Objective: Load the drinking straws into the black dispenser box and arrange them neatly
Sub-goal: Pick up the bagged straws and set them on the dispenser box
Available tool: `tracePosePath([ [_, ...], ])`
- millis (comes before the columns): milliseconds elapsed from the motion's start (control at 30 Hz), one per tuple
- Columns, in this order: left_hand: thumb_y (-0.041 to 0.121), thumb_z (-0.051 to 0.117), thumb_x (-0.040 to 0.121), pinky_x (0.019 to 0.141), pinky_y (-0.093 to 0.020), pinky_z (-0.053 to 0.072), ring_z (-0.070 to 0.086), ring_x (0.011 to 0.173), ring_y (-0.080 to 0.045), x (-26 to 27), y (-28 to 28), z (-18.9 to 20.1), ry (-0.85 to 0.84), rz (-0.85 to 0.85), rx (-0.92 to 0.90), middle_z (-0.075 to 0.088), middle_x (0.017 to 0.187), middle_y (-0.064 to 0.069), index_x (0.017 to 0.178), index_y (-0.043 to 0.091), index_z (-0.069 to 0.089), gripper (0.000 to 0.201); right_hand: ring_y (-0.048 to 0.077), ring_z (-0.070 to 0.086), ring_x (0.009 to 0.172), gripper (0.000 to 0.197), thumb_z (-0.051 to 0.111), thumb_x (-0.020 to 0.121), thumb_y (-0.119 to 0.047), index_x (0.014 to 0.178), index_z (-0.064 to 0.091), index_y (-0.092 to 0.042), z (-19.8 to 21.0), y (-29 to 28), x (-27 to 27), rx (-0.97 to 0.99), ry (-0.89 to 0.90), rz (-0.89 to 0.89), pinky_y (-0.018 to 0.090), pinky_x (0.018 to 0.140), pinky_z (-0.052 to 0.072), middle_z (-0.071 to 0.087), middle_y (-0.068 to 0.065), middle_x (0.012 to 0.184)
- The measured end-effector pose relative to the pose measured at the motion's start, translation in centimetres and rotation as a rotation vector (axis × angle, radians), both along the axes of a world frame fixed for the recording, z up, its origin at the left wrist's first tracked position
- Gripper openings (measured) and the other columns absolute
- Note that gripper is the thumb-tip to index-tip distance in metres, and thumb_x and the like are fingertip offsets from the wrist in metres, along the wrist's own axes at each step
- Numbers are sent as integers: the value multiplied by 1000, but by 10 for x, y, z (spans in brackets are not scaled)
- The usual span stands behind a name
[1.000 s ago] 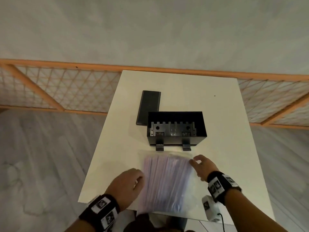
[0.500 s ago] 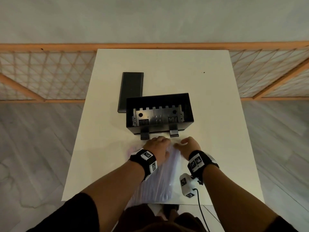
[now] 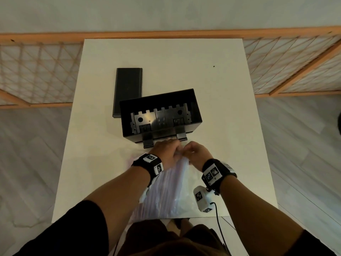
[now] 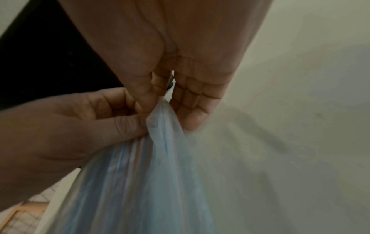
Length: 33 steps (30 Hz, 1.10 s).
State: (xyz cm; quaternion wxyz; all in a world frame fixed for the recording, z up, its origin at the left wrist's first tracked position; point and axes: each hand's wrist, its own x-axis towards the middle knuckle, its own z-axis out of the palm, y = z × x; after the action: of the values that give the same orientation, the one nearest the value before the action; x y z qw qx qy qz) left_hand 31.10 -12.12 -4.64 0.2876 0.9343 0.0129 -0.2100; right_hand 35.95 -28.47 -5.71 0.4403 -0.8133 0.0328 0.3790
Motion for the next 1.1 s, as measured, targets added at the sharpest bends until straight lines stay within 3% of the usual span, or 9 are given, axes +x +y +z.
tracePosePath([
  [67,38,64,93,78,-37,56,65,90,-19,-2,1,0,28,67,-68,65,103,6,108,29,51,22,21,60,68,20,70,89,-14,75,59,-22,0,0,1,-4,2,-41,39,67,56,65,7,76],
  [167,42,67,92,76,-33,54,63,89,-15,-6,1,-3,68,171,-111,61,104,9,118,30,48,35,25,61,67,20,70,88,-14,75,55,-17,3,0,3,7,21,-89,49,70,59,64,12,76],
  [267,48,64,93,71,-35,53,58,79,-13,-4,0,-7,58,177,-117,56,94,8,97,27,54,23,28,63,69,20,71,87,-23,77,54,-19,5,-2,4,36,36,-98,50,71,59,65,13,77],
  [333,47,61,96,59,-33,41,44,63,-13,-4,-4,-4,18,146,-168,46,78,7,77,24,45,34,30,63,70,19,69,83,-32,74,54,-24,7,-3,4,77,60,-115,49,70,58,66,15,78],
  [400,47,58,98,56,-31,34,36,58,-14,-2,-7,-1,28,138,-248,40,69,5,72,25,38,40,29,61,70,19,66,82,-35,71,54,-27,9,-4,5,102,75,-152,44,64,54,66,16,79],
  [533,54,60,95,63,-29,44,53,67,-15,-3,-7,-2,103,108,-264,56,75,9,84,30,53,27,24,53,67,21,63,94,-25,76,51,-23,14,-9,4,115,67,-182,32,55,43,62,11,76],
  [700,50,63,95,61,-30,41,53,65,-14,-5,-4,0,73,104,-247,53,68,5,77,18,56,38,22,51,59,20,59,98,-21,80,50,-19,16,-16,1,95,47,-190,28,48,42,60,7,70],
  [900,62,54,96,56,-29,36,44,54,-14,-20,28,5,111,163,-166,44,61,0,72,4,56,62,25,55,64,17,58,98,-21,83,51,-17,16,-18,-2,31,15,-227,33,52,46,64,11,78],
  [1100,63,57,94,58,-29,41,45,54,-10,-36,57,12,89,217,-172,47,60,3,72,8,60,59,23,51,61,20,59,97,-22,79,51,-20,20,-10,-4,25,-25,-222,31,52,44,56,2,69],
])
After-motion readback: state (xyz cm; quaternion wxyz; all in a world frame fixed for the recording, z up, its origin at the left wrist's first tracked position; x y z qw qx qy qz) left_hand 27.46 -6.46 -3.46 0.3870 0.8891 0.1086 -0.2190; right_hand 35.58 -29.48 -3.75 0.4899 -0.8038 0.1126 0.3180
